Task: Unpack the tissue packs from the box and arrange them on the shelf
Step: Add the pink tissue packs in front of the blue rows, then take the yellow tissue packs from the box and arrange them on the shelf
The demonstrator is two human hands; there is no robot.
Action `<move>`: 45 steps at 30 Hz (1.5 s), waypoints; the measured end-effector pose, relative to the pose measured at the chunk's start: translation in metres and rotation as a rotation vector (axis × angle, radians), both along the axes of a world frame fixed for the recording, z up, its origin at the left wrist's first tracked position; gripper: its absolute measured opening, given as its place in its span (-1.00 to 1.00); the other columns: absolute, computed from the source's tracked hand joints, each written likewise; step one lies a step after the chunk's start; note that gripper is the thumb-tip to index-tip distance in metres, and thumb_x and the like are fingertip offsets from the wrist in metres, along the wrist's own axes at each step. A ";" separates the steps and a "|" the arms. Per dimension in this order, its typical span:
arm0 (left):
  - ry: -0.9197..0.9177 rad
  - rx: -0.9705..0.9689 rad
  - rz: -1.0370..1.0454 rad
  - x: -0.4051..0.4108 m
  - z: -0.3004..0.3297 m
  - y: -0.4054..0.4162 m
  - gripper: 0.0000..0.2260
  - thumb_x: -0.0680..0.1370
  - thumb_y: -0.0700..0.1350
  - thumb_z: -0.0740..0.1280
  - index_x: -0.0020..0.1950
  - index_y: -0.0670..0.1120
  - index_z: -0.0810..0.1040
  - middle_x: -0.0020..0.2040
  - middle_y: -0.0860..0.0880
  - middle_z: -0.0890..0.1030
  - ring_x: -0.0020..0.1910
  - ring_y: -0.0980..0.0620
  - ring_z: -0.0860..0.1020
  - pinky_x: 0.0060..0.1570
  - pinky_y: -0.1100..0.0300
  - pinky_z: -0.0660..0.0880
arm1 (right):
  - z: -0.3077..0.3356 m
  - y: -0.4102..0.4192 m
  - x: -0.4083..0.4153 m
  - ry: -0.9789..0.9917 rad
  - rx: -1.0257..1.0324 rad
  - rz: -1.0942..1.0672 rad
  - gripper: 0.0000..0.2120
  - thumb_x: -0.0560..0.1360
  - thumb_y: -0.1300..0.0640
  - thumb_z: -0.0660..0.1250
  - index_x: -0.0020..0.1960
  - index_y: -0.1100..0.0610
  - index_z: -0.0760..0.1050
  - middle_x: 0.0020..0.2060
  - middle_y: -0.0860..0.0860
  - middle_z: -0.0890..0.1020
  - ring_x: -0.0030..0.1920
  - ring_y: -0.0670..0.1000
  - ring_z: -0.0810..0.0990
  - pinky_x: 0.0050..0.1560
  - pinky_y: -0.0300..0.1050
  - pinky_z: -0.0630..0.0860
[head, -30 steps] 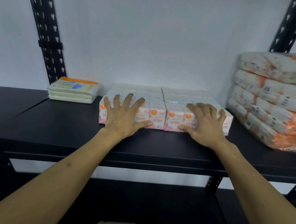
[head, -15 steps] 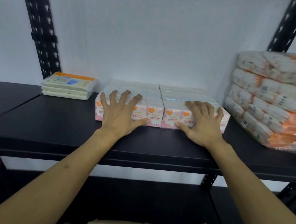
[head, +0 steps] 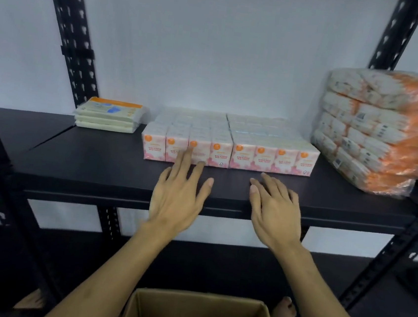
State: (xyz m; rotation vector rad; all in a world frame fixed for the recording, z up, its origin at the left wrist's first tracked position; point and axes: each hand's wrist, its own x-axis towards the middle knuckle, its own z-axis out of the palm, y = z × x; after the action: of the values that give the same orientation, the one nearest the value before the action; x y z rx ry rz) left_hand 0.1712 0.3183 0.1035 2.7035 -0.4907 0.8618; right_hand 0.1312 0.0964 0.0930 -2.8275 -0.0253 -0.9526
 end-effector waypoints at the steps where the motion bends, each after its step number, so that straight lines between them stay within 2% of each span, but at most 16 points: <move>1: -0.026 0.004 0.015 -0.009 -0.010 0.000 -0.48 0.72 0.19 -0.06 0.58 -0.03 0.32 0.67 -0.09 0.08 0.64 -0.06 0.06 0.53 -0.10 0.23 | -0.009 0.004 -0.007 -0.028 0.022 -0.006 -0.48 0.70 -0.13 -0.11 0.44 0.02 0.48 0.47 0.04 0.45 0.47 0.07 0.37 0.44 0.08 0.26; 4: -0.040 0.029 0.017 -0.032 -0.033 0.002 -0.48 0.71 0.19 -0.01 0.54 -0.06 0.38 0.58 -0.12 0.33 0.59 -0.09 0.21 0.57 -0.09 0.09 | -0.024 0.011 -0.022 -0.044 0.038 -0.012 -0.51 0.70 -0.13 -0.02 0.48 0.05 0.42 0.46 0.06 0.45 0.51 0.10 0.31 0.55 0.14 0.10; 7: -0.029 0.039 0.009 -0.040 -0.037 0.006 -0.48 0.70 0.19 0.05 0.54 -0.09 0.37 0.53 -0.13 0.39 0.55 -0.12 0.27 0.58 -0.10 0.04 | -0.029 0.017 -0.032 -0.050 0.066 -0.018 -0.50 0.68 -0.14 0.06 0.51 0.08 0.37 0.49 0.09 0.41 0.55 0.13 0.24 0.58 0.18 0.01; 10: -0.014 0.007 0.006 -0.041 -0.036 0.004 -0.48 0.70 0.16 0.09 0.55 -0.10 0.36 0.54 -0.13 0.37 0.57 -0.12 0.24 0.59 -0.09 0.00 | -0.033 0.026 -0.040 -0.048 0.097 -0.022 -0.49 0.64 0.00 0.20 0.55 0.10 0.29 0.54 0.10 0.32 0.59 0.14 0.14 0.59 0.22 0.00; 13: -0.022 -0.099 -0.022 -0.053 -0.046 0.002 -0.48 0.69 0.10 0.17 0.60 -0.10 0.27 0.62 -0.14 0.23 0.63 -0.10 0.08 0.61 -0.07 -0.05 | -0.042 0.035 -0.051 -0.044 0.151 -0.028 -0.36 0.57 0.14 0.25 0.61 0.08 0.14 0.62 0.08 0.14 0.63 0.11 -0.05 0.60 0.16 -0.19; 15: 0.003 -0.198 -0.064 -0.070 -0.066 0.001 -0.44 0.68 0.05 0.24 0.64 -0.07 0.18 0.67 -0.09 0.07 0.66 -0.06 -0.02 0.60 -0.03 -0.01 | -0.056 0.041 -0.062 -0.034 0.225 -0.001 -0.32 0.57 0.13 0.24 0.64 0.04 0.07 0.64 0.05 0.02 0.64 0.08 -0.12 0.57 0.07 -0.29; 17: 0.075 -0.332 -0.118 -0.092 -0.098 0.003 -0.44 0.68 0.03 0.26 0.64 -0.06 0.18 0.67 -0.05 0.08 0.64 -0.02 0.06 0.58 0.05 0.06 | -0.080 0.047 -0.074 0.033 0.319 0.035 -0.30 0.58 0.08 0.25 0.64 0.03 0.03 0.64 0.04 0.01 0.64 0.06 -0.10 0.59 0.06 -0.24; 20: 0.340 -0.428 -0.123 -0.130 -0.170 0.014 -0.43 0.69 0.10 0.22 0.65 -0.05 0.16 0.65 0.03 0.13 0.60 0.11 0.13 0.53 0.25 0.04 | -0.141 0.055 -0.096 0.285 0.467 0.089 -0.24 0.60 0.02 0.29 0.65 0.07 -0.06 0.63 0.04 0.07 0.63 0.04 -0.05 0.61 0.02 -0.13; 25: 0.987 -0.281 0.010 -0.152 -0.287 0.031 -0.42 0.66 0.16 0.23 0.62 -0.03 0.22 0.59 -0.08 0.31 0.54 -0.08 0.30 0.49 -0.03 0.30 | -0.267 0.058 -0.140 0.889 0.699 -0.023 -0.30 0.55 -0.03 0.35 0.60 0.08 0.14 0.46 0.07 0.44 0.44 0.13 0.42 0.44 0.11 0.38; 27: 1.218 -0.220 0.093 -0.157 -0.317 0.039 -0.47 0.65 0.13 0.27 0.57 -0.02 0.31 0.51 -0.09 0.42 0.44 -0.11 0.42 0.39 -0.04 0.41 | -0.320 0.053 -0.159 1.262 0.675 -0.017 -0.35 0.56 -0.05 0.33 0.58 0.03 0.20 0.47 0.04 0.43 0.42 0.13 0.44 0.43 0.05 0.38; 30: 1.452 -0.089 0.159 -0.174 -0.341 0.053 -0.50 0.64 0.03 0.32 0.53 -0.12 0.35 0.50 -0.14 0.43 0.43 -0.13 0.44 0.40 0.06 0.39 | -0.379 0.048 -0.178 1.560 0.552 0.074 -0.38 0.63 -0.01 0.24 0.62 0.05 0.12 0.56 0.05 0.20 0.53 0.11 0.25 0.53 -0.08 0.18; 33: 1.579 -0.051 0.135 -0.180 -0.357 0.060 -0.48 0.63 0.00 0.35 0.54 -0.11 0.33 0.52 -0.11 0.41 0.43 -0.09 0.44 0.40 0.12 0.36 | -0.386 0.055 -0.169 1.589 0.517 0.062 -0.44 0.60 0.00 0.30 0.55 0.08 0.29 0.47 0.03 0.34 0.46 0.09 0.35 0.44 -0.12 0.29; 36: 1.569 -0.053 0.166 -0.171 -0.372 0.057 -0.51 0.61 0.01 0.36 0.51 -0.07 0.38 0.47 -0.12 0.46 0.39 -0.10 0.47 0.33 0.12 0.41 | -0.385 0.064 -0.153 1.511 0.528 0.043 -0.54 0.57 -0.04 0.29 0.39 0.16 0.46 0.41 0.16 0.46 0.38 0.17 0.45 0.37 -0.08 0.40; 39: 1.572 -0.006 0.231 -0.165 -0.390 0.054 -0.44 0.57 0.04 0.36 0.52 -0.09 0.33 0.46 -0.16 0.40 0.42 -0.17 0.41 0.35 0.03 0.42 | -0.408 0.069 -0.153 1.523 0.519 0.012 -0.50 0.58 -0.07 0.30 0.42 0.16 0.41 0.41 0.15 0.43 0.41 0.18 0.41 0.41 -0.05 0.36; 42: 1.557 0.025 0.260 -0.161 -0.409 0.053 -0.39 0.55 0.05 0.38 0.54 -0.10 0.29 0.52 -0.15 0.30 0.49 -0.18 0.30 0.43 -0.02 0.34 | -0.500 0.055 -0.168 1.495 0.571 -0.016 -0.25 0.41 -0.27 0.32 0.54 -0.12 0.23 0.52 0.01 0.33 0.51 0.12 0.31 0.50 0.07 0.30; 45: 1.529 0.107 0.273 -0.157 -0.428 0.058 -0.28 0.57 0.10 0.35 0.63 -0.08 0.12 0.64 -0.11 0.07 0.61 -0.16 0.08 0.52 -0.08 0.21 | -0.539 0.045 -0.171 1.507 0.618 -0.030 -0.26 0.44 -0.15 0.34 0.57 -0.12 0.20 0.51 -0.02 0.36 0.50 0.10 0.34 0.48 0.11 0.34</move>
State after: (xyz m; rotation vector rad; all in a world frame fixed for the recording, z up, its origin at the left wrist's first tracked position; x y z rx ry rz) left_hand 0.0138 0.3764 -0.3242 2.6015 0.2035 -1.2302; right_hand -0.0397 0.1410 -0.4457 -2.2136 0.3896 1.0898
